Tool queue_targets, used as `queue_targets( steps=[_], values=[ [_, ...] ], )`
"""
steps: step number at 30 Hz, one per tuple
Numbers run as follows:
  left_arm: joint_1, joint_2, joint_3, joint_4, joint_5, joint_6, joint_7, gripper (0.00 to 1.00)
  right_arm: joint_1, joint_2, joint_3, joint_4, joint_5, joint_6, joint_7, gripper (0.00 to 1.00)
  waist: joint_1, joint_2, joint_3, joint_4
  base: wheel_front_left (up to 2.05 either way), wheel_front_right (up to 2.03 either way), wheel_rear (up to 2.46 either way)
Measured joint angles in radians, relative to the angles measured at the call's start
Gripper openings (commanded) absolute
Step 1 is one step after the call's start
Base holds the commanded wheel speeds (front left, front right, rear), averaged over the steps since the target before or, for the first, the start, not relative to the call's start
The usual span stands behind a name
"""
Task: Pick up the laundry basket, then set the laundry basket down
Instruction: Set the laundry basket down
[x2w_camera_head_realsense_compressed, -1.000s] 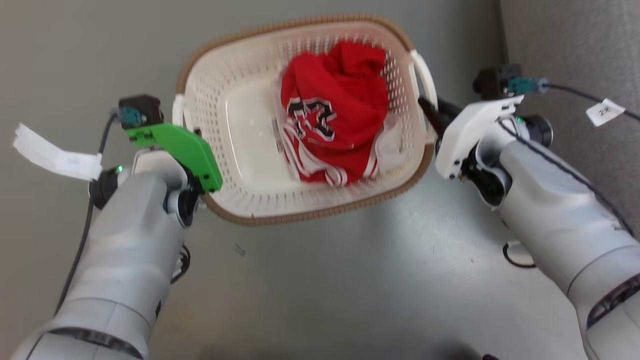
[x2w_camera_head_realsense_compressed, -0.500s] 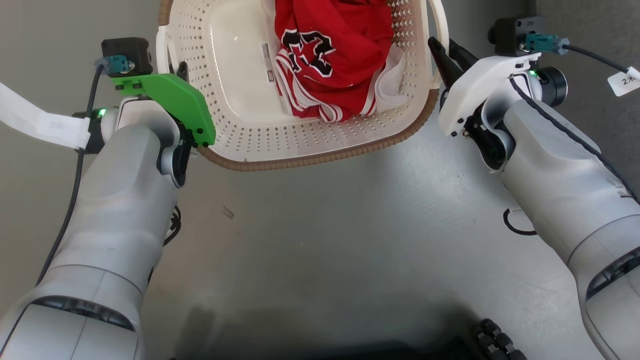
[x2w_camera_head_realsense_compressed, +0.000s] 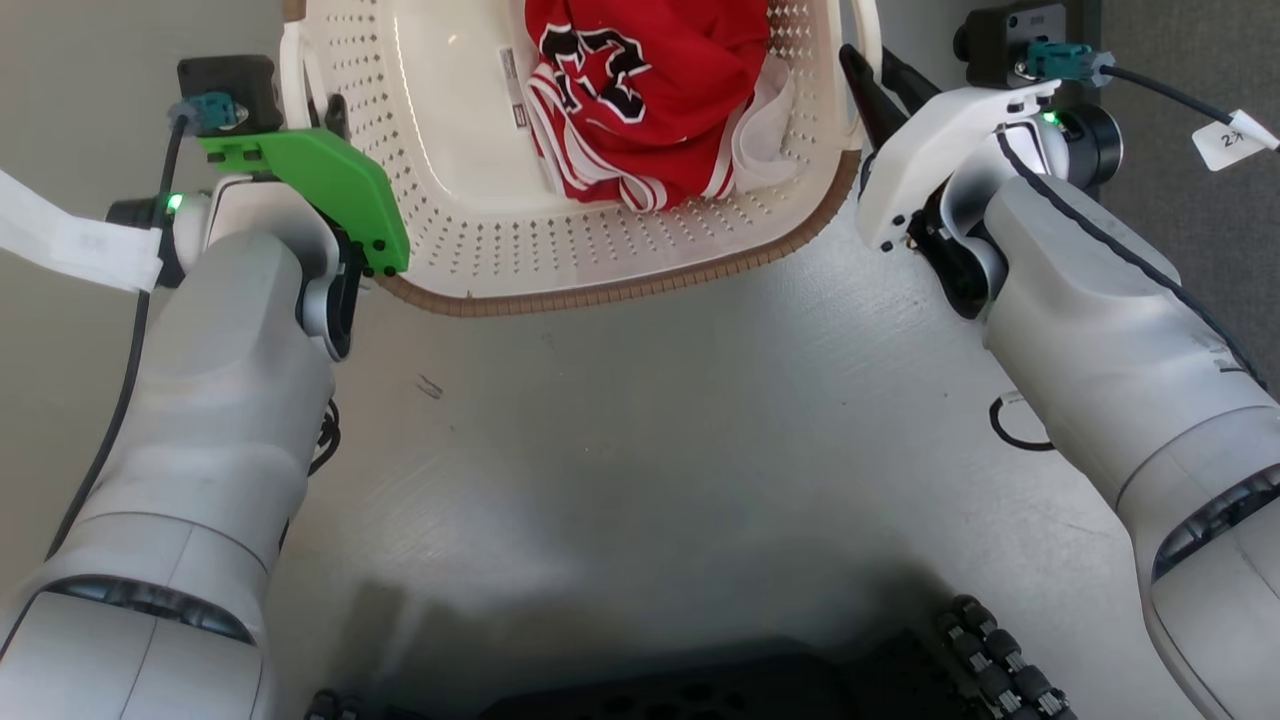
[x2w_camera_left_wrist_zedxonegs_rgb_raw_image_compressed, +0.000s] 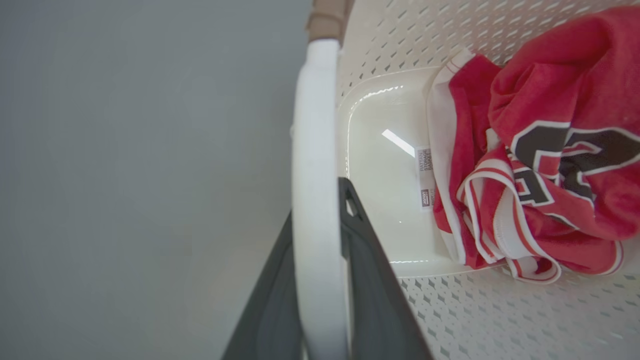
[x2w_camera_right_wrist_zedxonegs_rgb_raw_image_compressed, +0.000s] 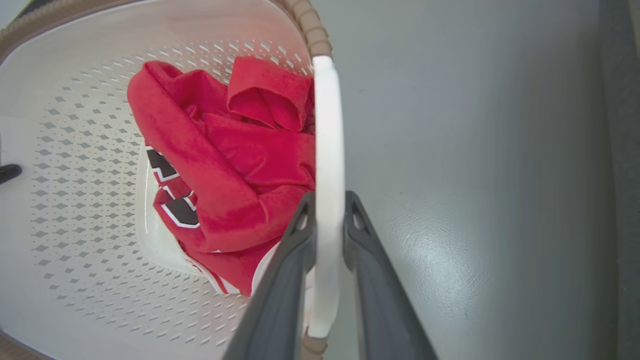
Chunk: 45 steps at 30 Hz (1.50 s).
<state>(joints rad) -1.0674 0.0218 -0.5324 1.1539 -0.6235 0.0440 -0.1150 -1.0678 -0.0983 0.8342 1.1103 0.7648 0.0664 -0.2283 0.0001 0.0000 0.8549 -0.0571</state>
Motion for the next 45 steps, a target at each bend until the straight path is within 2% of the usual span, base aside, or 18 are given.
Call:
queue_targets(
  steps=[12,19,45],
  values=[
    [-0.012,-0.004,-0.012,0.031,0.004,-0.004,-0.019,0.00,-0.011,0.018,-0.010,0.036,0.001,-0.004,-0.006,0.00,0.0000,0.0000,0.054,-0.011,0.00,0.00,0.00],
    [-0.015,-0.006,-0.016,0.058,0.004,-0.017,-0.016,0.00,-0.010,0.031,-0.014,0.064,0.012,0.013,-0.006,0.00,-0.0001,0.0000,0.071,-0.011,0.00,0.00,0.00],
    [-0.040,-0.005,-0.020,0.081,0.003,-0.044,-0.023,0.00,-0.040,0.037,-0.020,0.087,0.020,0.039,-0.031,0.00,-0.0001,0.0000,0.105,-0.009,0.00,0.00,0.00]
  ],
)
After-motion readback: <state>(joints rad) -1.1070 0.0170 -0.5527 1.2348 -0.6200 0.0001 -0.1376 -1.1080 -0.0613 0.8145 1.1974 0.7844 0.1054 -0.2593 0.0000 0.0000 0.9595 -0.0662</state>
